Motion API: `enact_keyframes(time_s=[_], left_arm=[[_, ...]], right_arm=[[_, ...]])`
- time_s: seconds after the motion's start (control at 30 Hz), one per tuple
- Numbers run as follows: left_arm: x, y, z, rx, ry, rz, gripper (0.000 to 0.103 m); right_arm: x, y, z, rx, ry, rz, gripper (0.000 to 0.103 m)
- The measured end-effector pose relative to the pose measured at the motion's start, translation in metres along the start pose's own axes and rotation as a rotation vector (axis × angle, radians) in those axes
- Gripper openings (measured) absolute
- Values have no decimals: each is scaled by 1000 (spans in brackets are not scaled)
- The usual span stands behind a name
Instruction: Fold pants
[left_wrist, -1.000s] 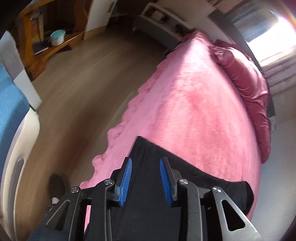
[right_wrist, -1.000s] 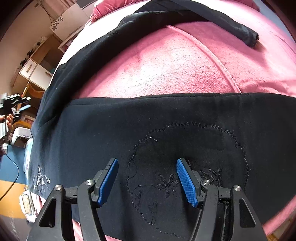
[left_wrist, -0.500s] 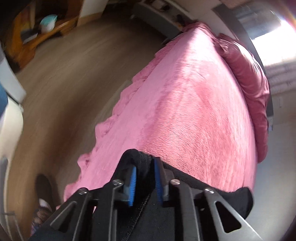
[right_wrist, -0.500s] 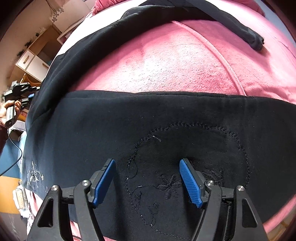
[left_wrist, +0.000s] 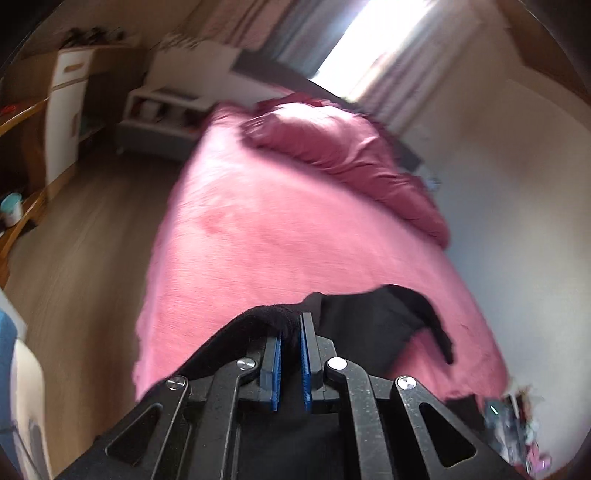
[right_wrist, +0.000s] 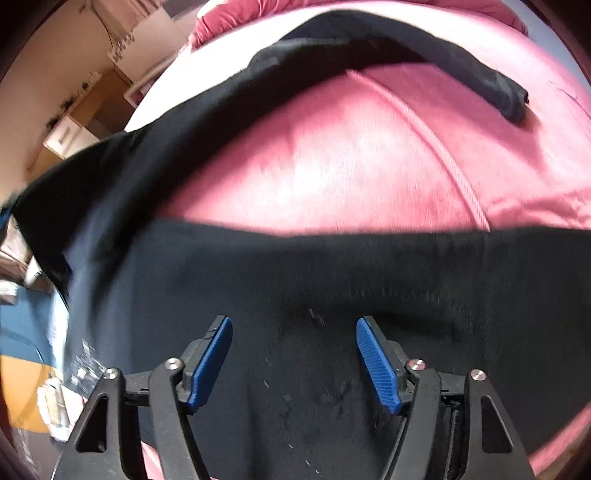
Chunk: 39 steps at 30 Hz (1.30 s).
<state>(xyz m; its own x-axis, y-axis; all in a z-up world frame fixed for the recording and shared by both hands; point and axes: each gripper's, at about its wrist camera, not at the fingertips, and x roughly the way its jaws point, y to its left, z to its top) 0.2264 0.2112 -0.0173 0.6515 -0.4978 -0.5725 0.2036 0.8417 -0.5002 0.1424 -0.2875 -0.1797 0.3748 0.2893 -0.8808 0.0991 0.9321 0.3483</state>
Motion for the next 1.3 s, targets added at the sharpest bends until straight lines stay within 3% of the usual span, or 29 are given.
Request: enact_keyframes(time_s=[0.17,0.43,0.6,0.7,0.83,1.0,1.17,1.27,1.3], left_arm=[[-48,-31,-47,56,-6,-131,8],[-61,-26,-93,42,49,-172,8],[-63,-25,-107,39,55,-179,8],[-65,-27,-108,58,63,-185,8],[-70,-29,-106,98,78,-197,5],[-68,-23,-105,105,99,-202,3],[-55,8,-106,-48,121,-215,3],[-45,28,-114,-156,164,-181,14],[-41,36,-120,-218,184,-185,27]], right_arm=[[-14,7,51,13,-62,109,50],[-11,43,157,115,-122,276,51],[10,60,213,201,-106,271,53],[25,75,237,200,-80,210,53],[46,82,256,188,-32,134,53],[62,75,267,183,18,119,53],[76,86,251,137,60,110,53],[85,91,236,115,86,96,53],[87,91,233,112,87,91,53]])
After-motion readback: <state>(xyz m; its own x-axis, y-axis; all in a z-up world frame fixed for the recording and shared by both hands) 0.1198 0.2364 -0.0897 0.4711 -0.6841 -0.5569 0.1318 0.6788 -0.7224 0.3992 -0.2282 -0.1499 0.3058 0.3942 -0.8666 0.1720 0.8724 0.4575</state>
